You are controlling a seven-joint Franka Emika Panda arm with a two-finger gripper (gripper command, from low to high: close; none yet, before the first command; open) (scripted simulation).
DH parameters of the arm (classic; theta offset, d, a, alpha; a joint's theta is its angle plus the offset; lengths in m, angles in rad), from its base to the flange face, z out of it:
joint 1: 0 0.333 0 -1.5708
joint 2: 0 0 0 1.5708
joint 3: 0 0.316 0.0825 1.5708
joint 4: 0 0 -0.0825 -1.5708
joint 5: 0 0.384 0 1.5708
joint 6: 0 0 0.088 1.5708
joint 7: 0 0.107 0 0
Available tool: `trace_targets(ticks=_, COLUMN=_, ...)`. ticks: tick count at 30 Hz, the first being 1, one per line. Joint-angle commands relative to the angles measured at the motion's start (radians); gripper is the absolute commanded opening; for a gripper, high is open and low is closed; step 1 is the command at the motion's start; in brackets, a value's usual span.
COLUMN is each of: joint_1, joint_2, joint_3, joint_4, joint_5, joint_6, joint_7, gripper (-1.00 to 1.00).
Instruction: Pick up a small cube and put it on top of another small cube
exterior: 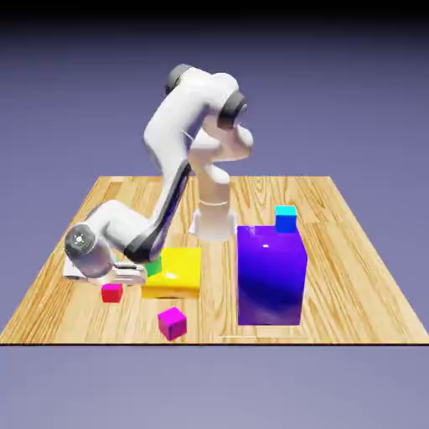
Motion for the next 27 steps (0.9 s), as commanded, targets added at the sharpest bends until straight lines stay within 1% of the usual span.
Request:
trace_targets(ticks=1, joint_1=0.0, joint_2=0.002, joint_3=-0.001, joint_4=0.001, joint_5=0.0, joint_6=-0.001, joint_7=-0.001, gripper=0.0)
trace_targets(ticks=2, joint_1=0.0, joint_2=0.002, joint_3=-0.001, joint_4=0.001, joint_5=0.0, joint_6=-0.001, joint_7=-0.001, gripper=0.0)
trace_targets(ticks=5, joint_1=-0.019, joint_2=0.055, joint_3=0.031, joint_4=-0.079, joint_5=0.032, joint_6=0.129, joint_7=-0.011, gripper=0.0)
trace_targets(ticks=6, joint_1=-0.022, joint_2=0.063, joint_3=0.036, joint_4=-0.091, joint_5=0.037, joint_6=0.148, joint_7=-0.013, gripper=0.0)
trace_targets(ticks=7, joint_1=-0.022, joint_2=0.063, joint_3=0.036, joint_4=-0.091, joint_5=0.037, joint_6=0.148, joint_7=-0.013, gripper=-1.0)
trace_targets(ticks=8, joint_1=-0.022, joint_2=0.063, joint_3=0.036, joint_4=-0.091, joint_5=0.037, joint_6=0.148, joint_7=-0.013, gripper=-1.0)
trace_targets(ticks=12, joint_1=-0.003, joint_2=-0.018, joint_3=0.007, joint_4=-0.006, joint_5=-0.003, joint_6=-0.012, joint_7=0.018, gripper=-1.0)
trace_targets(ticks=25, joint_1=-0.083, joint_2=-0.486, joint_3=0.185, joint_4=-0.163, joint_5=-0.084, joint_6=-0.271, joint_7=0.45, gripper=-1.0)
trace_targets(ticks=26, joint_1=-0.083, joint_2=-0.486, joint_3=0.185, joint_4=-0.163, joint_5=-0.084, joint_6=-0.271, joint_7=0.45, gripper=-1.0)
trace_targets(ticks=27, joint_1=-0.083, joint_2=-0.483, joint_3=0.187, joint_4=-0.2, joint_5=-0.081, joint_6=-0.232, joint_7=0.449, gripper=-1.0)
